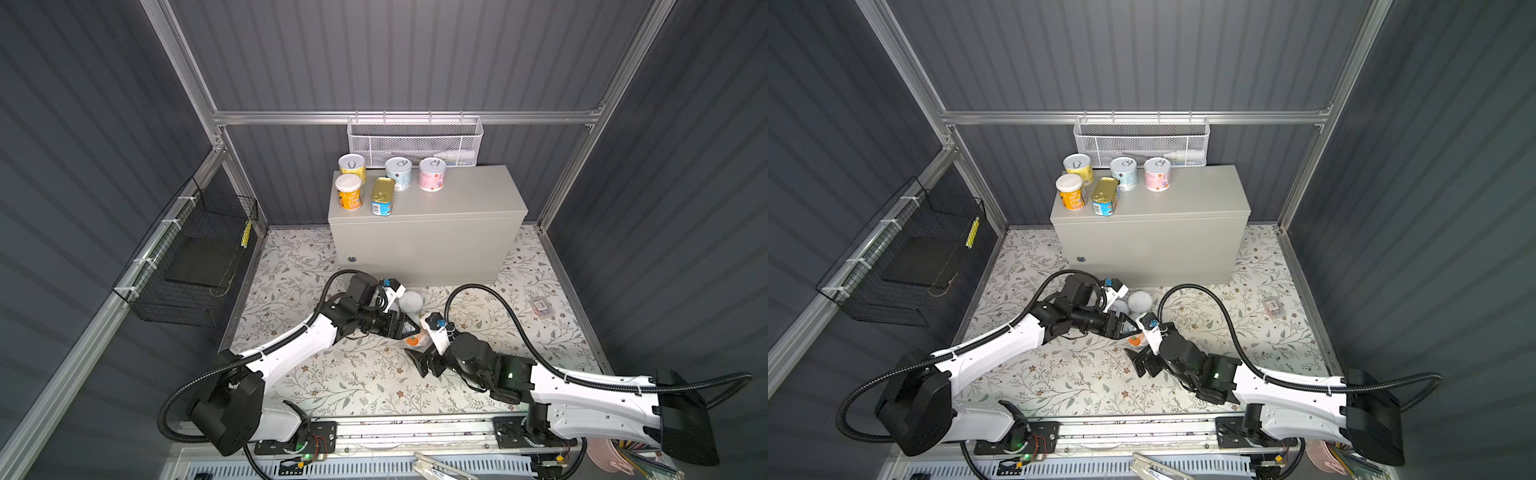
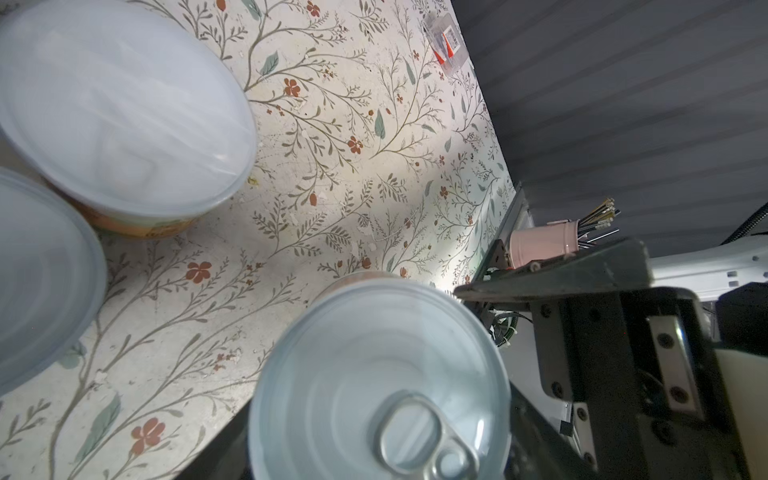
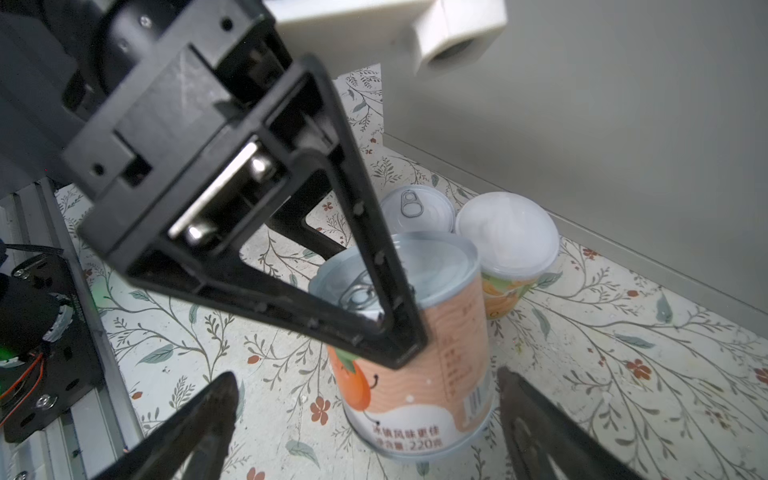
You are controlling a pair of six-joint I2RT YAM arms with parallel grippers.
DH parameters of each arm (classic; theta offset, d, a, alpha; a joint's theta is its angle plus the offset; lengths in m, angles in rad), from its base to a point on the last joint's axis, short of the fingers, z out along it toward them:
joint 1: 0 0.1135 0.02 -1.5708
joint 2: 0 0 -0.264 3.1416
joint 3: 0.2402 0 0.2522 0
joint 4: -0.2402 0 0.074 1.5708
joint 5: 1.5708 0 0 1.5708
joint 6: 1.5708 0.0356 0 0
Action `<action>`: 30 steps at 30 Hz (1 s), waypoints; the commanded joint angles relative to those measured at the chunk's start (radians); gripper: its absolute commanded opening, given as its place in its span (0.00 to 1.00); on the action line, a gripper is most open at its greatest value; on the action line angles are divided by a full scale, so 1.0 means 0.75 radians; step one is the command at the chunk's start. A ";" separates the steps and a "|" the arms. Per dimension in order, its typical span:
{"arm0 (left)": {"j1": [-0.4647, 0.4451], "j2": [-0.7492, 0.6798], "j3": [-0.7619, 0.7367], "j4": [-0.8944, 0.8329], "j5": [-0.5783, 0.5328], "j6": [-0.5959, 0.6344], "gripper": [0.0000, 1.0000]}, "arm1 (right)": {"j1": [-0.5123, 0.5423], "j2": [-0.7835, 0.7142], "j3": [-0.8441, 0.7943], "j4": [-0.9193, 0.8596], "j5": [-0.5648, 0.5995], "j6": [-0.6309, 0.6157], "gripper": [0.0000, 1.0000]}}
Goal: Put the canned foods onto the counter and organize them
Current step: 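Move the right gripper to the peach can held by the left gripper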
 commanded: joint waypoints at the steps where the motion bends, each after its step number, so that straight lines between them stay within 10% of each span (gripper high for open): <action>1: 0.007 -0.042 0.039 0.060 0.092 -0.003 0.52 | 0.006 0.004 0.004 0.056 0.052 -0.023 0.96; 30: 0.007 -0.066 0.046 0.056 0.149 -0.024 0.53 | 0.004 0.155 0.036 0.114 0.030 -0.038 0.90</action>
